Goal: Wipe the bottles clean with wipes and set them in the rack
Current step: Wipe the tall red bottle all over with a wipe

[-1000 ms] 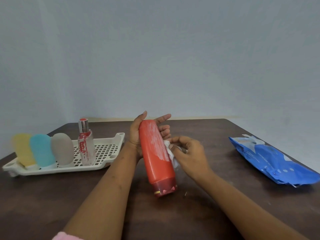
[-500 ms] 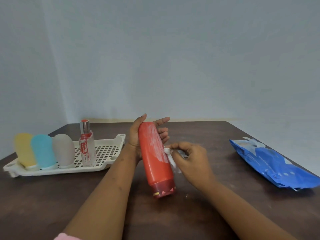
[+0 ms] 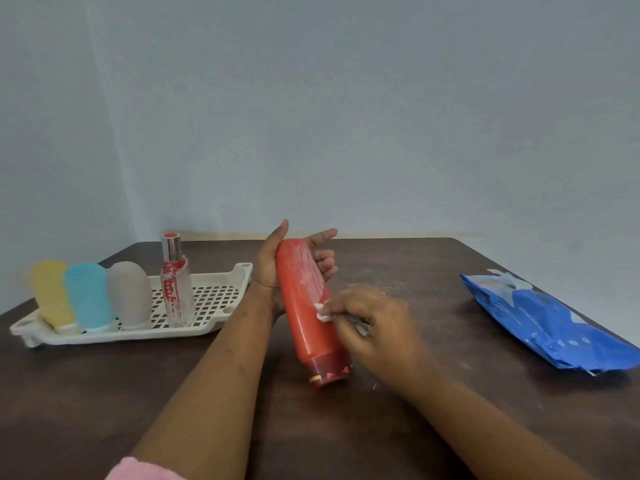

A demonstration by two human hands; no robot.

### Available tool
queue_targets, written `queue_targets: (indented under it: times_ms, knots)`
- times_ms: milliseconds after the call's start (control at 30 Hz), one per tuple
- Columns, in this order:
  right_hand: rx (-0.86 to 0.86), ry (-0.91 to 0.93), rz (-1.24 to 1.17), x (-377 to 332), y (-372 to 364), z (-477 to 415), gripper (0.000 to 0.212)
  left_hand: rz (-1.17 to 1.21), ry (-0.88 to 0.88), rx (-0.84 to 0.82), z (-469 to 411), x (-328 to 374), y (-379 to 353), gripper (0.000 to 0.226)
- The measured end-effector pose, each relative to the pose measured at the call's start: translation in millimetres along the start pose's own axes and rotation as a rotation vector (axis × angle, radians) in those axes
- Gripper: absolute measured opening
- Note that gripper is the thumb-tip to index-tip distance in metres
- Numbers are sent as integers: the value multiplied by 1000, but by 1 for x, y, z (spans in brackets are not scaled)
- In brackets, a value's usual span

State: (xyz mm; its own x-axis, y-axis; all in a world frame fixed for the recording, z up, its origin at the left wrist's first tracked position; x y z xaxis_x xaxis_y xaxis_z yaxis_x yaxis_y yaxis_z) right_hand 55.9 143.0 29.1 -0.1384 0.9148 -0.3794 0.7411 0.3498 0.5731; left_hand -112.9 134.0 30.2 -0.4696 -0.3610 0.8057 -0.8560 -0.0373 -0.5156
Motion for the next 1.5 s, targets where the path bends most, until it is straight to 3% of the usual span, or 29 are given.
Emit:
queue_targets:
  times_ms: [167,333,467,633,767,967,1000,1100,1167,1267,1500]
  knots:
    - [87,-68,-1,6,2,-6,20,7,-3,10,0,-1,-1,90]
    - [-3,16,19,0,0,2,22,12,-10,4,1,-2,-1,98]
    - [97,-60,17,5,0,-7,24,5,-13,14,-1,-2,2,97]
    - [-55,104,37,-10,-9,2,28,-5,-13,8,-2,-2,4,98]
    - [78,-20,45,3,-2,-7,25,-9,-29,24,-3,-1,6,97]
    - [-15,-92,-29,0,-5,-2,24,-2,-30,30,-2,-1,7,96]
    - [-27,-151,-77,1,-2,0,34,7,-30,31,-2,0,6,96]
    - [-169,-302,-156,3,-9,7,97,23,-24,37,-1,-1,5,96]
    - [-251,-286,-147,-2,-22,11,115,53,-21,42,-1,-2,4,98]
    - [-186,-220,-148,1,-30,11,121,121,-18,60,4,-1,2,108]
    - [-93,-204,-128,4,-28,9,105,66,104,358,22,-24,0,107]
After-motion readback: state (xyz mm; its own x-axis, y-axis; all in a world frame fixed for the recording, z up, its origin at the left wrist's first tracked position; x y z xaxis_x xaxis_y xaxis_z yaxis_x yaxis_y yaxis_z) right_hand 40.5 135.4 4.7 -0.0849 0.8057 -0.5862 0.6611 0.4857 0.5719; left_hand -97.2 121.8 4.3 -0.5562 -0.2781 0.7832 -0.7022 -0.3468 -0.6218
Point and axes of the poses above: each hand's wrist, its own z-axis away from the middle knuckle, its own y-axis out of the back of the hand, x = y × z, the point moved 5 cm from there along -z, towards the middle knuckle
